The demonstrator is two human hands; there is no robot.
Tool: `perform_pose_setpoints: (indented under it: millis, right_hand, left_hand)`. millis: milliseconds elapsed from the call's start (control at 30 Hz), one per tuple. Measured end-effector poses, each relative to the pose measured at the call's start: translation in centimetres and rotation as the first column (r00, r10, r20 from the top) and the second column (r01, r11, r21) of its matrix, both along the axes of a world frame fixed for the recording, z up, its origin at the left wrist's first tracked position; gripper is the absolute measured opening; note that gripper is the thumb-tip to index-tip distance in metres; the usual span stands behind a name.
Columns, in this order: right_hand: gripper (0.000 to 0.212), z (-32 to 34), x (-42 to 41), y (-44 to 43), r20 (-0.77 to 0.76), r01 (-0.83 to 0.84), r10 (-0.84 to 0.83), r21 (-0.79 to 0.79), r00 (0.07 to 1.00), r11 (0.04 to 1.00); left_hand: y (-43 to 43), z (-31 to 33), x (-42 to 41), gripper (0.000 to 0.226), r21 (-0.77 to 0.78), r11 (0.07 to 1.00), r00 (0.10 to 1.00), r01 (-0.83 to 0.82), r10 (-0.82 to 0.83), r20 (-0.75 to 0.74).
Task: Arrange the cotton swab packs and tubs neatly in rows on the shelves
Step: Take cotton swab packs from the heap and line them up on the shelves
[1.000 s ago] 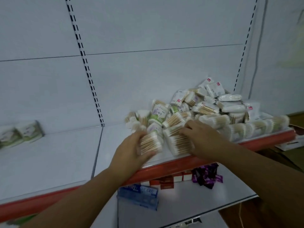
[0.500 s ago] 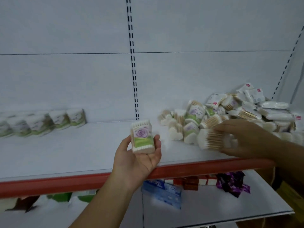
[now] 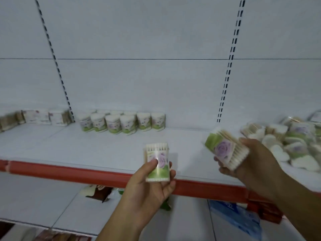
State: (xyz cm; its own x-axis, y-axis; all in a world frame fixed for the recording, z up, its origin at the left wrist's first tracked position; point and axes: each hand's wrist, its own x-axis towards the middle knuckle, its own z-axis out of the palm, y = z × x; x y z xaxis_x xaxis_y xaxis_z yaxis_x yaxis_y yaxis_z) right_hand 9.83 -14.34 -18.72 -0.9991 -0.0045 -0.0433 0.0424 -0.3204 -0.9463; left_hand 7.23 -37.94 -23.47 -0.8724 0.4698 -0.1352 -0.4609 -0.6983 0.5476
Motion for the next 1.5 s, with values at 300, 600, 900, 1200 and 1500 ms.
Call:
perform_pose_setpoints:
  millis: [300,600,900,1200,1500]
  right_hand:
    - [0.046,-2.8,-7.0,-10.1,0.217,-0.248,0.243,-0.002,0.945,0.969]
    - [0.072,-3.4,-12.6,-13.9,0.022,-0.536,0.614,-0.463,0.789,0.706]
    - [0.085,-4.2,-13.9,-20.8,0.020,-0.052,0.053,-0.038,0.998,0.998]
    - [0.068,-0.7,-13.2,-23.9,-0.060,0.371,-0.377,0.371,0.924,0.851]
    - [0.032,0.3,-13.7,-16.8,-0.116,0.353,-0.342,0.489,0.933,0.798]
  left_hand:
    - [-8.2,-1.1,-4.1,0.104,-0.206,0.957,0.977,-0.202,0.184,-0.102]
    - [-13.0,1.5,-9.0,0.108,-0.329,0.900,0.949,-0.288,0.223,-0.222]
    - [-19.5,0.3,-15.5,0.072,-0.532,0.809,0.934,-0.252,0.059,-0.353]
    - [-21.2,1.1,-19.7,0.076,-0.642,0.726,0.811,-0.246,-0.209,-0.546]
    - [-15.6,1.9,-19.5,0.055,-0.701,0.593,0.759,-0.396,-0.218,-0.614]
